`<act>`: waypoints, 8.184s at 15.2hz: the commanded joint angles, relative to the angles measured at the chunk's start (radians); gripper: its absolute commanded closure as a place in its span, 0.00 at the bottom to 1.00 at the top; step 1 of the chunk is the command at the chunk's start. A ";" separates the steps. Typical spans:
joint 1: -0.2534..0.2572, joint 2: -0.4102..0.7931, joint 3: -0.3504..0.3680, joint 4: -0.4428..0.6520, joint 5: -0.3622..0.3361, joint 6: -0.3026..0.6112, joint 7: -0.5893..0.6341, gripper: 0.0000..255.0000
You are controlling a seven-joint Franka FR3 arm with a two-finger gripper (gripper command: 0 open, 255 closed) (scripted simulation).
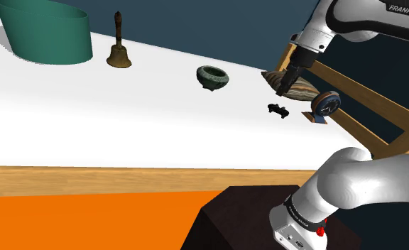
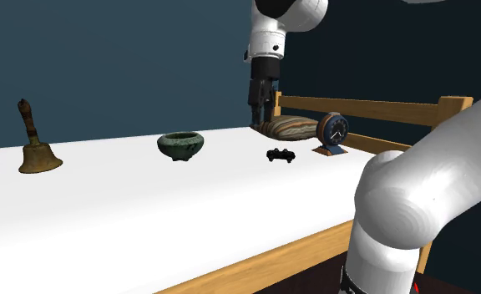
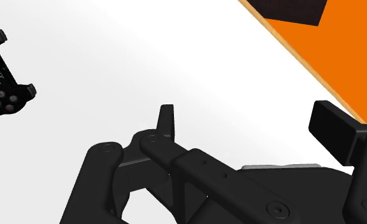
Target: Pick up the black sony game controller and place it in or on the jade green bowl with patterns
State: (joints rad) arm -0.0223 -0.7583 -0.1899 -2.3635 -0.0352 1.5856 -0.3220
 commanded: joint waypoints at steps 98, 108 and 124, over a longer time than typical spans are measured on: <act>0.112 0.853 -0.273 0.803 0.067 0.027 -0.336 1.00; 0.102 1.222 -0.215 1.310 0.206 -0.133 -0.234 1.00; 0.138 1.244 -0.204 1.154 0.210 0.042 -0.215 1.00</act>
State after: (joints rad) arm 0.1122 0.4920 -0.3932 -1.1884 0.1764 1.6137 -0.5371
